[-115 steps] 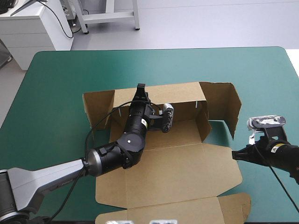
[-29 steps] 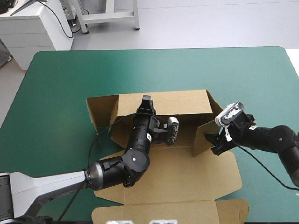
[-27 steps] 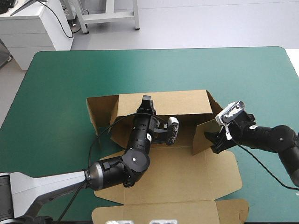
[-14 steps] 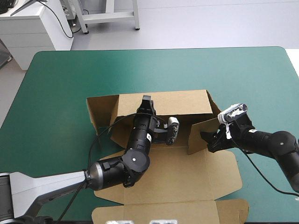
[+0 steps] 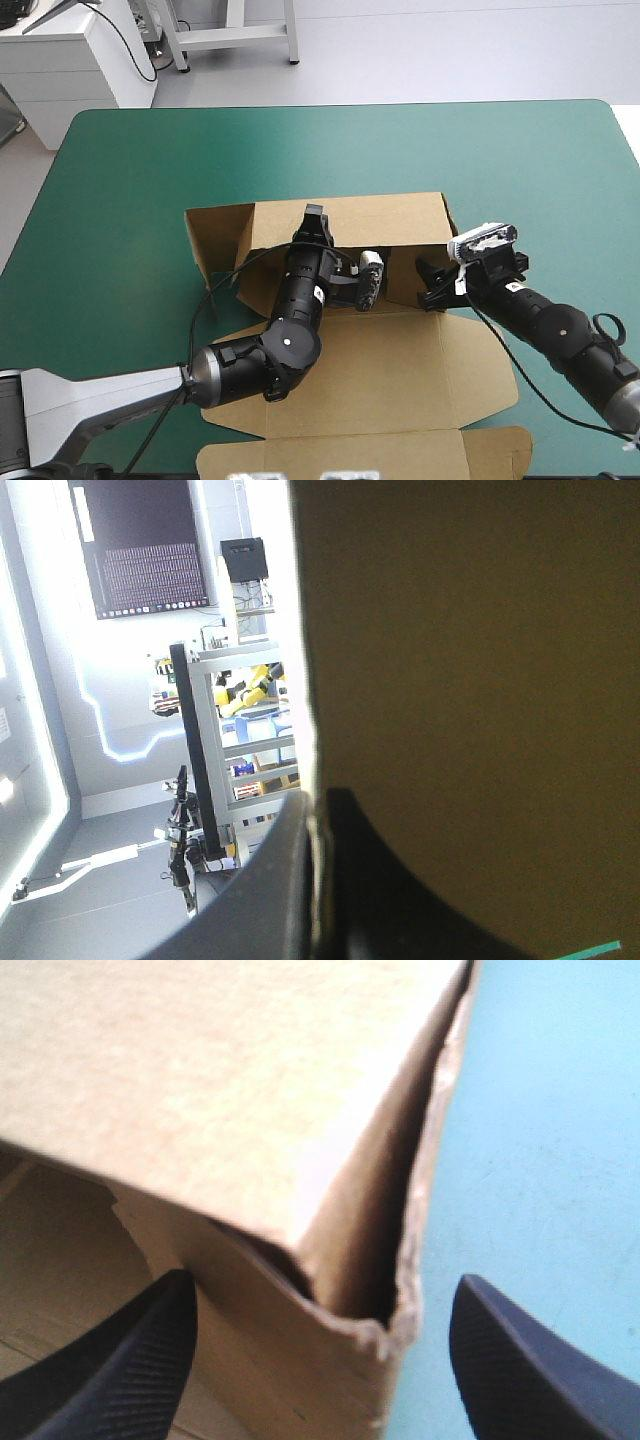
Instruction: Fold the box
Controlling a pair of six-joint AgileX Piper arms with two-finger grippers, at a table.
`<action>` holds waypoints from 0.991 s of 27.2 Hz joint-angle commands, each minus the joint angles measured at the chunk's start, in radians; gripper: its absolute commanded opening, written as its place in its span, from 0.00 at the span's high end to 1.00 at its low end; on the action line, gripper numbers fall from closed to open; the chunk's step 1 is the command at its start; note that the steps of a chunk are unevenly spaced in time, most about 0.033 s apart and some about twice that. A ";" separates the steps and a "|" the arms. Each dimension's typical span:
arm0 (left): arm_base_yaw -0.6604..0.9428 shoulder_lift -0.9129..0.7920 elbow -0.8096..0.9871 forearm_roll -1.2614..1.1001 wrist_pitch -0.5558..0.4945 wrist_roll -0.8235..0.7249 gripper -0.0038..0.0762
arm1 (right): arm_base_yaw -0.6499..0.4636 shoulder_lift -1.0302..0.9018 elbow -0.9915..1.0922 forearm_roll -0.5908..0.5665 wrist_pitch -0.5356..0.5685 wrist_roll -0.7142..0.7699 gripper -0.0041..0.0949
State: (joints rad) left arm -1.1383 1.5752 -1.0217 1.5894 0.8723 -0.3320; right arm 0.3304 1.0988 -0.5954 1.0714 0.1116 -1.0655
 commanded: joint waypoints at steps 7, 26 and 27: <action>-0.008 -0.037 -0.020 0.021 0.002 -0.004 0.96 | 0.001 -0.020 -0.025 0.013 -0.055 -0.063 0.62; -0.006 -0.037 -0.020 0.051 -0.008 0.010 0.64 | 0.001 0.133 -0.139 0.013 -0.058 -0.072 0.98; -0.006 -0.037 -0.020 0.051 -0.009 0.010 0.57 | 0.001 0.144 -0.151 0.013 -0.060 -0.060 0.98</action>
State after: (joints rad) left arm -1.1383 1.5752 -1.0196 1.5970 0.8493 -0.3211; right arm 0.3326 1.2274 -0.6902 1.0924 0.0377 -1.1398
